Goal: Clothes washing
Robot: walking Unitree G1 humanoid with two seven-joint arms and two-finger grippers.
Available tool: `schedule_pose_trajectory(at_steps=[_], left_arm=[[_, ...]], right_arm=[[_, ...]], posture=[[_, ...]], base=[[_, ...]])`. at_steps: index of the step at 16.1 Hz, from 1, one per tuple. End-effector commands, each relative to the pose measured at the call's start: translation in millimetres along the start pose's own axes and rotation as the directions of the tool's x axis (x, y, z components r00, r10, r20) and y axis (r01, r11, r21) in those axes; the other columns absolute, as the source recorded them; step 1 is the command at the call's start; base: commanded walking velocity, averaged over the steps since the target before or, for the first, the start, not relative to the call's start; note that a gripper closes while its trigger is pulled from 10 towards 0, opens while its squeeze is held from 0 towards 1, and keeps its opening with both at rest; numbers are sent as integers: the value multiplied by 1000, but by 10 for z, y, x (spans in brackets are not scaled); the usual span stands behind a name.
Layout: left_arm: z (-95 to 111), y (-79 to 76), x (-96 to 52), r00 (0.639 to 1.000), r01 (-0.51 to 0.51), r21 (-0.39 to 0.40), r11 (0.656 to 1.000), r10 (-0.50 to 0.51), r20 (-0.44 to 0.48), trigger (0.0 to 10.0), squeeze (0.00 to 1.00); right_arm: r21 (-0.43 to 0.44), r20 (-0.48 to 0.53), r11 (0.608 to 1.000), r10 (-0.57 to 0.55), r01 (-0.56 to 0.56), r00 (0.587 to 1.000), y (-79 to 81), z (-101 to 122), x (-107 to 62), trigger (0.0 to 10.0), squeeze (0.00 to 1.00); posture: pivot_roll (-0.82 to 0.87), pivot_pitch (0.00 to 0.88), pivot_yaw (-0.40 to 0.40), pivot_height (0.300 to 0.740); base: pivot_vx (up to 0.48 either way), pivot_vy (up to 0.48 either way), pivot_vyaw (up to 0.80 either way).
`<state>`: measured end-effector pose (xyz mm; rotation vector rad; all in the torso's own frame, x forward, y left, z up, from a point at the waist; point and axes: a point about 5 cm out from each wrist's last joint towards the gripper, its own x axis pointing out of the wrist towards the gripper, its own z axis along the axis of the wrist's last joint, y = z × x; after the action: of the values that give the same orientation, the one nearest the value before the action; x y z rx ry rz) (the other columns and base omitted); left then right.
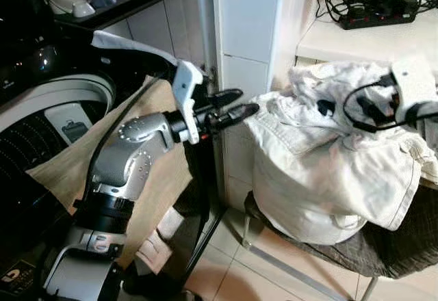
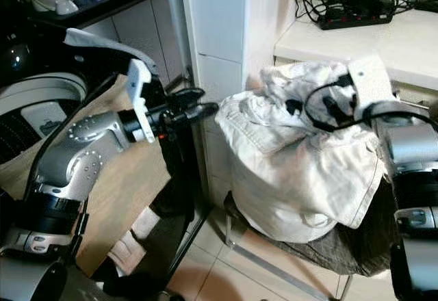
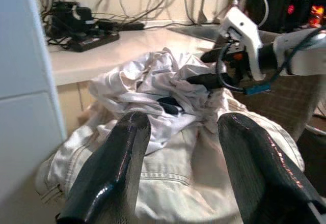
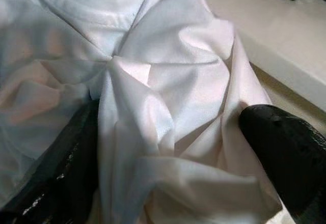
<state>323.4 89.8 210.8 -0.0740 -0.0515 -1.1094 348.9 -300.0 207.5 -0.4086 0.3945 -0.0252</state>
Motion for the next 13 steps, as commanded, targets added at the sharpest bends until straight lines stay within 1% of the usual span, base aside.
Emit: schedule_pose_trajectory(at_steps=[1, 2, 3, 4, 7, 12, 13], left_arm=[[-2, -11, -19, 1000, -1, 11, 1000, 1, -24, 10000, 0], [7, -33, -11, 1000, -4, 9, 1000, 4, -26, 10000, 0], [12, -41, -7, 1000, -6, 8, 1000, 6, -26, 10000, 0], [15, -46, -3, 1000, -13, 5, 1000, 13, -26, 10000, 0], [11, -45, -1, 999, -27, 4, 1000, 27, -33, 10000, 0], [-1, -52, 6, 999, -40, -2, 999, 40, -37, 10000, 0], [-12, -44, 9, 998, -56, -4, 998, 56, -34, 10000, 0]], right_arm=[[22, -80, 1000, 6, -4, 997, -12, -178, 22, 10000, 0], [50, -97, 999, 16, -11, 995, -32, -217, 16, 10000, 0], [63, -97, 998, 15, -9, 995, -46, -221, 11, 6824, 0], [74, -91, 997, 13, -6, 996, -74, -218, 0, 0, 0], [88, -68, 996, 22, -16, 997, -113, -189, 3, 0, 0], [105, -49, 994, 40, -35, 998, -115, -169, 2, 0, 0], [114, -40, 993, 46, -41, 998, -121, -154, -5, 0, 0]], posture=[[-124, 0, 110, 740], [-124, 0, 110, 740], [-123, 0, 107, 740], [-124, 0, 107, 740], [-127, 0, 106, 740], [-127, 0, 100, 740], [-127, 0, 99, 740]], base=[[0, 0, 0], [0, 0, 0], [0, 0, 0], [0, 0, 0], [0, 0, 0], [0, 0, 0], [0, 0, 0]])
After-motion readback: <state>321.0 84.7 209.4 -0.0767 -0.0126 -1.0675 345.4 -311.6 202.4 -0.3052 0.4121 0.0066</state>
